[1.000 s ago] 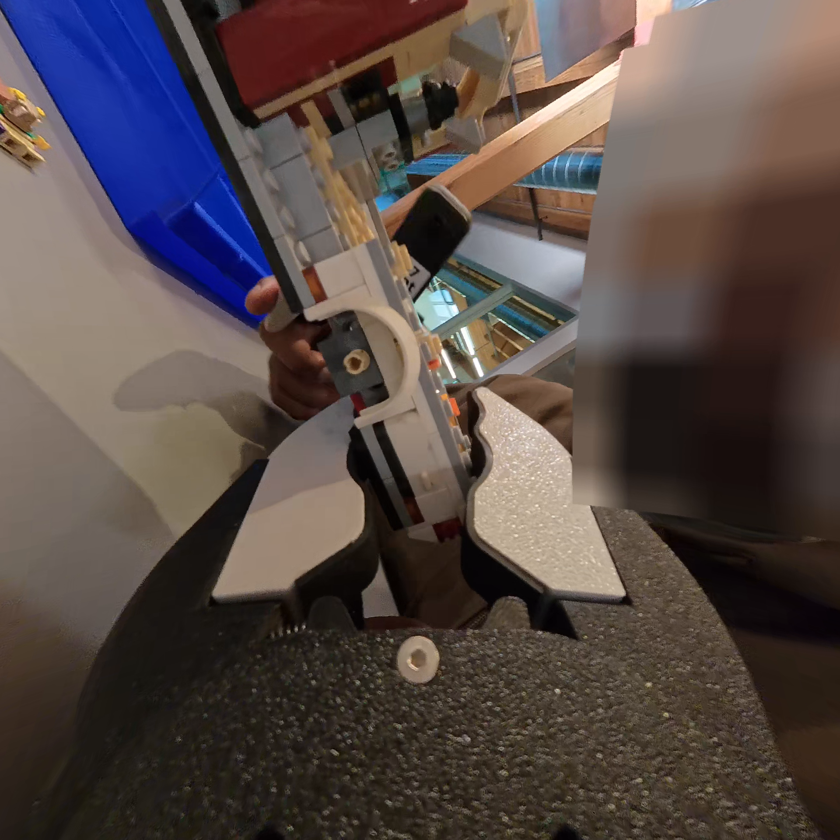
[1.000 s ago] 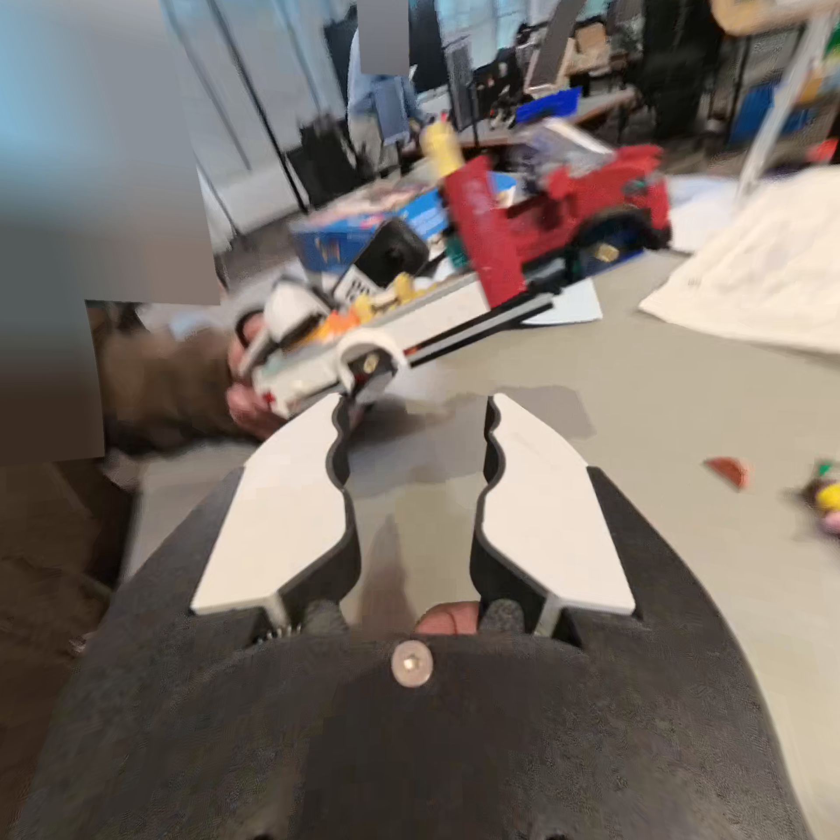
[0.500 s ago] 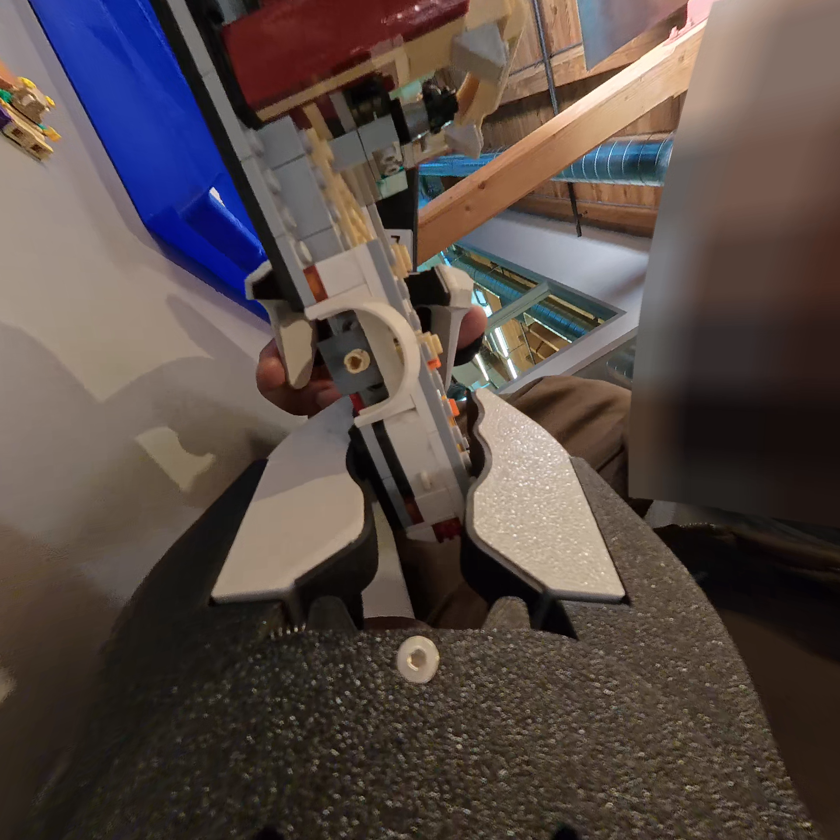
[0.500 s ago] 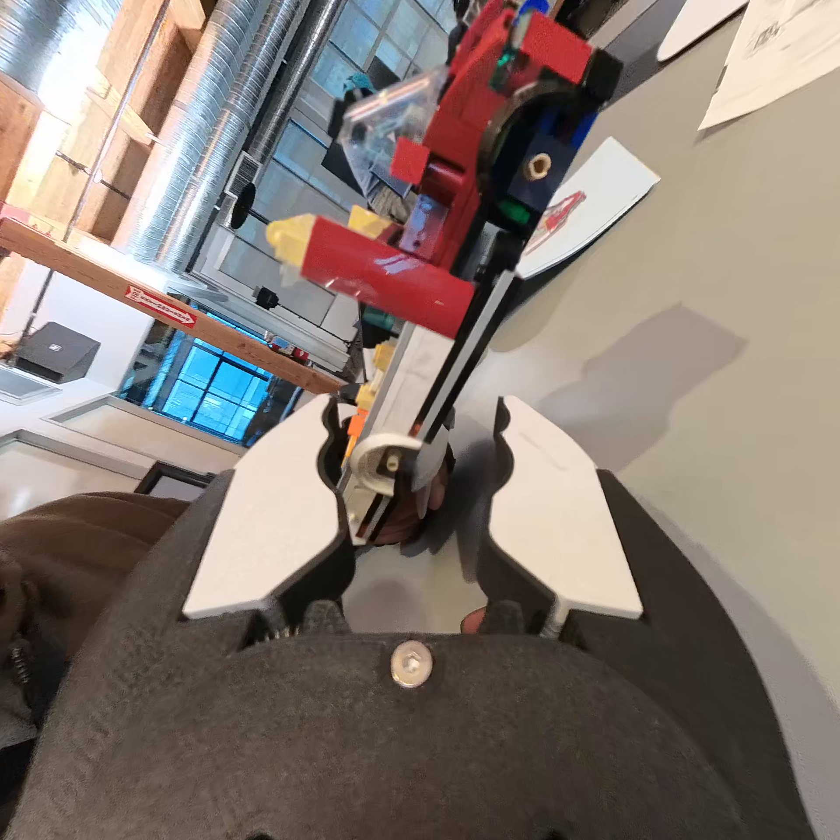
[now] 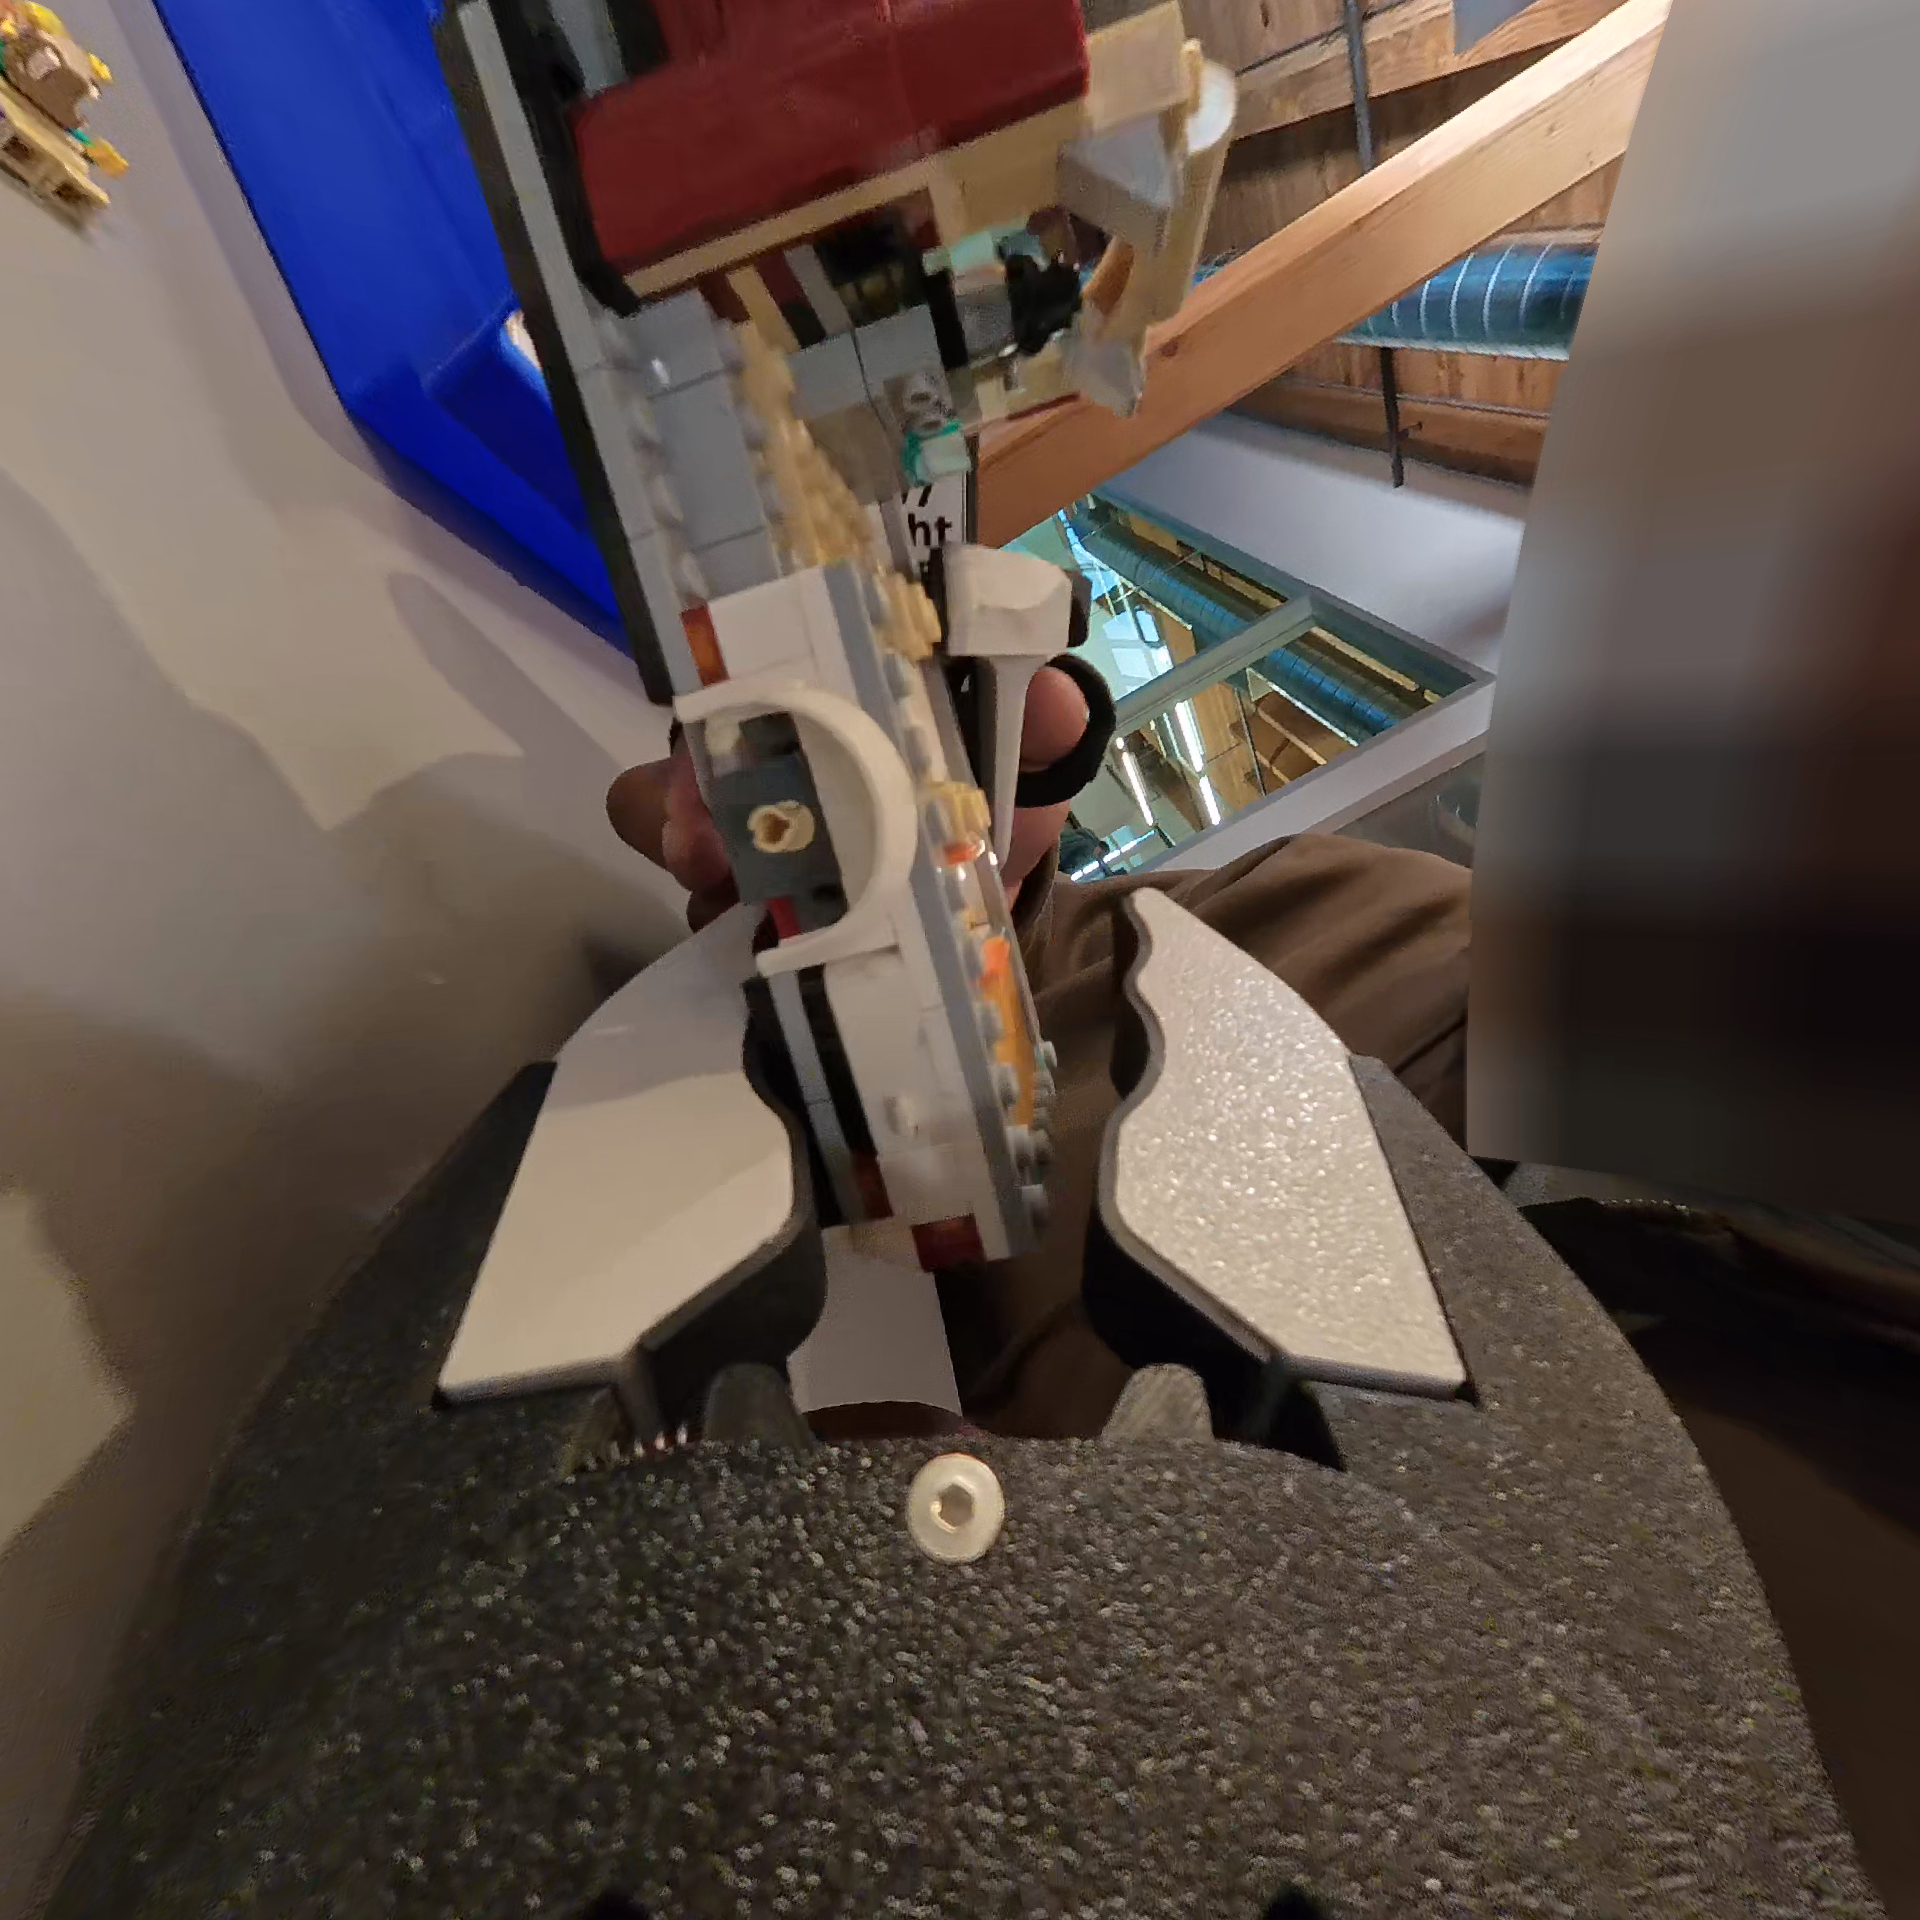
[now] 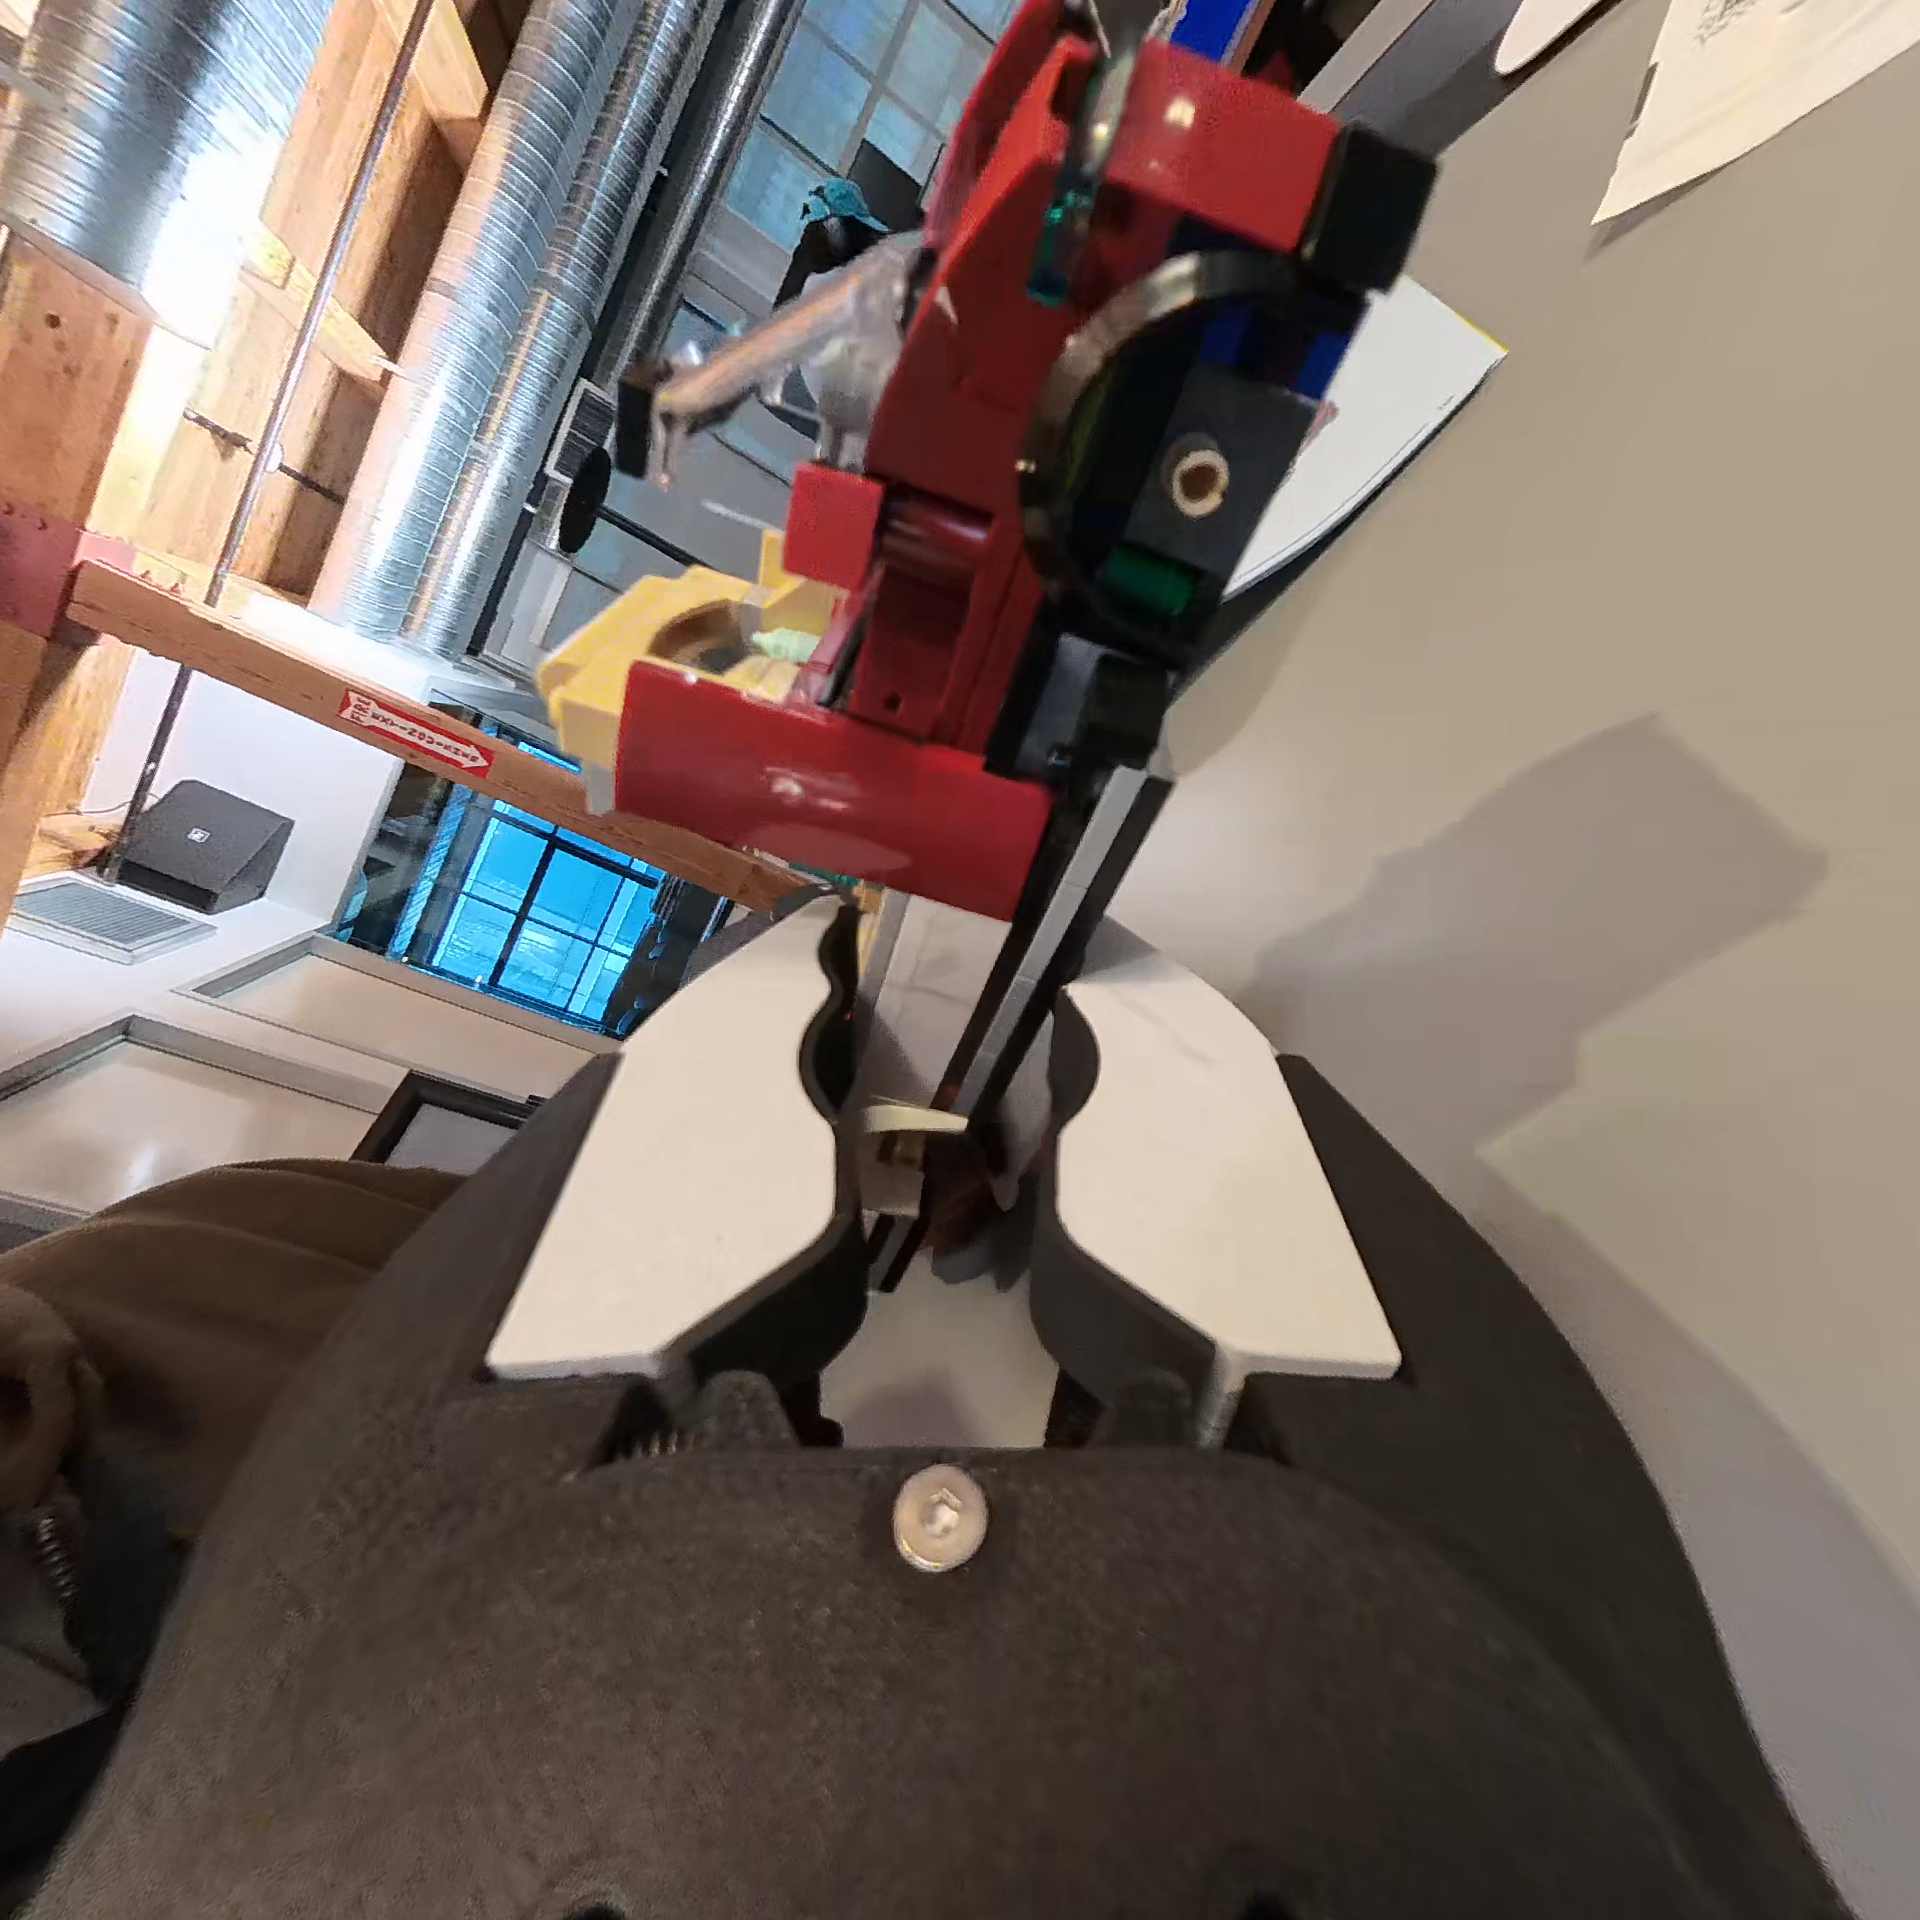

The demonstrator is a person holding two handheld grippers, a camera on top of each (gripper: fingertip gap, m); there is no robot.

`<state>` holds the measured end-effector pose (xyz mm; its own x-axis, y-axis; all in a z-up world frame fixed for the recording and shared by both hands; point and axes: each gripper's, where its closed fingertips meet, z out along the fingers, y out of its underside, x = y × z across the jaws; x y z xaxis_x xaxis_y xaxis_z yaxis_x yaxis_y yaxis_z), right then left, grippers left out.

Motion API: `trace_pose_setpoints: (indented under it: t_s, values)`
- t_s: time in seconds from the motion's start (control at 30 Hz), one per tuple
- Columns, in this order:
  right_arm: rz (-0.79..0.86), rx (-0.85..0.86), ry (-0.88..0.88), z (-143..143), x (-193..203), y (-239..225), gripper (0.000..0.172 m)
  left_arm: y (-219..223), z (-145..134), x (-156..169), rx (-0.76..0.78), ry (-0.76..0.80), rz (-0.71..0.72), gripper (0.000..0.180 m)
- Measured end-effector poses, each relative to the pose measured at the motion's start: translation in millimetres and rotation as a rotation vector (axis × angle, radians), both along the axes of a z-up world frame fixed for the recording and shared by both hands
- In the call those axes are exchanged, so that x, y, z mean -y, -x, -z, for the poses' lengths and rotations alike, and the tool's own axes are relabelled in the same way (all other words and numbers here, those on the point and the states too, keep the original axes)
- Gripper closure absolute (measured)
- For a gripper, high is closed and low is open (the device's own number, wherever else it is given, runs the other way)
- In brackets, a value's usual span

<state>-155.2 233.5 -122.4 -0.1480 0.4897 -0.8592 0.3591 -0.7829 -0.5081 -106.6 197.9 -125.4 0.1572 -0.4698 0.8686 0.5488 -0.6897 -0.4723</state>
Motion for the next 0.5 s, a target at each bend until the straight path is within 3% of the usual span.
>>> trace_pose_setpoints:
  t_s: [0.27, 0.5]
  values:
    - [-0.004, 0.017, 0.026, 6, 1, 0, 0.139, 7, 7, -2, -0.026, 0.055, -0.022, 0.115]
    - [0.0, 0.037, 0.04, 11, 0, -1, 0.141, 33, 12, -6, -0.093, 0.092, -0.088, 0.126]
